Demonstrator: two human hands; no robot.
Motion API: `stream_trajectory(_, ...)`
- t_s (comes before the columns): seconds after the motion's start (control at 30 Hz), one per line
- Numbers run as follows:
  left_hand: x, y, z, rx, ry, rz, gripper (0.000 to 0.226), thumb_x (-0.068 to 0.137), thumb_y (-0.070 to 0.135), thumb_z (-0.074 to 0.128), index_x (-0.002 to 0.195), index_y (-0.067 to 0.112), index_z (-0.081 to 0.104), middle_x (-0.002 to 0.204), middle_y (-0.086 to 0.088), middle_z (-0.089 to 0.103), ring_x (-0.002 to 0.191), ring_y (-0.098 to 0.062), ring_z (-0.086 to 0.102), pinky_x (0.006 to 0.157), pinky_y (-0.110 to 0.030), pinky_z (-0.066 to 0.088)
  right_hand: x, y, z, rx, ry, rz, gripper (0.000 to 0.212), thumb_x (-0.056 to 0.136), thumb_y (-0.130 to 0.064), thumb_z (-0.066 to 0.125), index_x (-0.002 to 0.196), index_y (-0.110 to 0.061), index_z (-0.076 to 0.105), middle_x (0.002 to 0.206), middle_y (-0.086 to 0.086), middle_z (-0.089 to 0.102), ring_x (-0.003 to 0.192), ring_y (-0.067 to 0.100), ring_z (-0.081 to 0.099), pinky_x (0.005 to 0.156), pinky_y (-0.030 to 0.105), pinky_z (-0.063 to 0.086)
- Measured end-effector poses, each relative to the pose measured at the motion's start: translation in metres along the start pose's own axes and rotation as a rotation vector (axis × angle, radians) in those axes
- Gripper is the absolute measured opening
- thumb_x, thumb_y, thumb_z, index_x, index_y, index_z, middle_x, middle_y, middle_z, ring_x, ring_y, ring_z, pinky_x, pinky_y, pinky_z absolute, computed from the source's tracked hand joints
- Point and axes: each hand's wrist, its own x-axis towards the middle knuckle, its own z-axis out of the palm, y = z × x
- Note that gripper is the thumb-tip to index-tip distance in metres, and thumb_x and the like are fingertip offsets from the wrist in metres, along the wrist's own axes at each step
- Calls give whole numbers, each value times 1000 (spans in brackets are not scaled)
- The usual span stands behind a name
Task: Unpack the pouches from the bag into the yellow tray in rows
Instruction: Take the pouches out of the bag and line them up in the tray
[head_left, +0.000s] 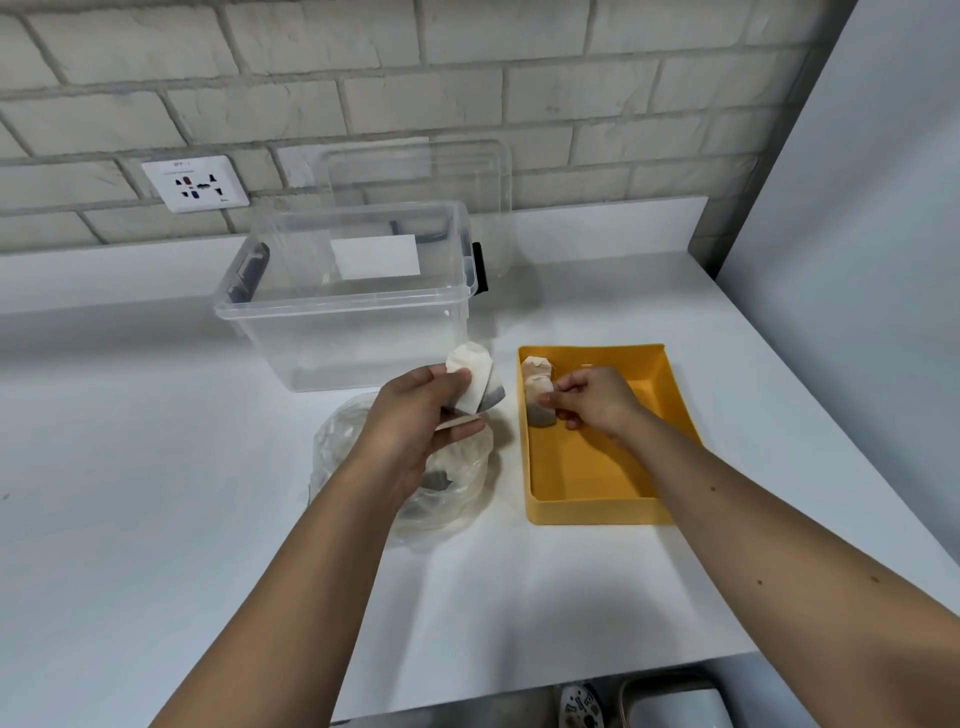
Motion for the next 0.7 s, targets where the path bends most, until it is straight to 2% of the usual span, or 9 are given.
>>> stream_trajectory(0.07, 1, -2, -2, 73, 33, 8, 16, 93, 13, 66, 106, 4, 68, 105, -17, 72, 96, -26, 73, 72, -31, 61, 4, -1, 5, 42, 44, 8, 16, 82, -13, 78, 90, -3, 68, 73, 9, 65, 57, 17, 59, 54, 27, 55)
stream_trajectory(0.17, 1, -2, -1, 86, 54, 10, 10, 92, 11, 68, 100, 7, 69, 94, -11, 72, 79, -21, 71, 76, -31, 62, 7, -1, 12, 114, 104, 33, 18, 81, -12, 79, 90, -3, 67, 75, 13, 68, 53, 17, 62, 54, 27, 58)
stream_trajectory(0.3, 2, -2, 0, 64, 65, 1, 14, 91, 12, 68, 101, 2, 69, 91, -14, 73, 80, -26, 71, 75, -33, 62, 7, -1, 14, 39, 154, 55, 21, 79, -19, 81, 84, -9, 63, 73, 10, 70, 50, 17, 64, 53, 28, 57)
stream_trajectory(0.4, 4, -4, -1, 47, 70, -2, 12, 92, 12, 68, 99, 1, 69, 88, -14, 74, 78, -26, 72, 74, -32, 63, 0, -12, 7, -148, 304, -39, 30, 74, -33, 83, 85, -14, 62, 79, 0, 67, 69, 17, 64, 67, 32, 55)
stream_trajectory(0.43, 5, -4, 0, 46, 70, -4, 12, 92, 12, 67, 98, 2, 70, 87, -14, 74, 77, -26, 72, 73, -32, 63, -7, -19, 6, -139, 347, -97, 32, 74, -37, 83, 85, -14, 63, 81, -2, 66, 73, 15, 63, 69, 30, 53)
stream_trajectory(0.5, 6, -6, 2, 47, 69, -6, 11, 93, 12, 67, 96, 3, 70, 84, -12, 75, 76, -25, 72, 72, -31, 63, -27, -37, 6, 60, 304, -194, 33, 77, -38, 80, 86, -9, 67, 77, -3, 66, 67, 13, 61, 63, 27, 52)
stream_trajectory(0.57, 7, -7, 6, 47, 58, -2, 10, 93, 13, 67, 96, 3, 70, 82, -11, 76, 76, -25, 72, 70, -28, 62, -51, -53, 10, 237, 155, -226, 33, 80, -35, 78, 86, -4, 69, 70, 5, 65, 58, 15, 56, 54, 28, 48)
stream_trajectory(0.7, 7, -11, 14, 51, 15, -10, 16, 93, 14, 66, 104, 2, 69, 94, -17, 76, 82, -25, 74, 66, -25, 60, -67, -58, 18, 202, 60, -245, 20, 75, -28, 83, 84, -13, 72, 73, 8, 71, 56, 15, 57, 50, 27, 48)
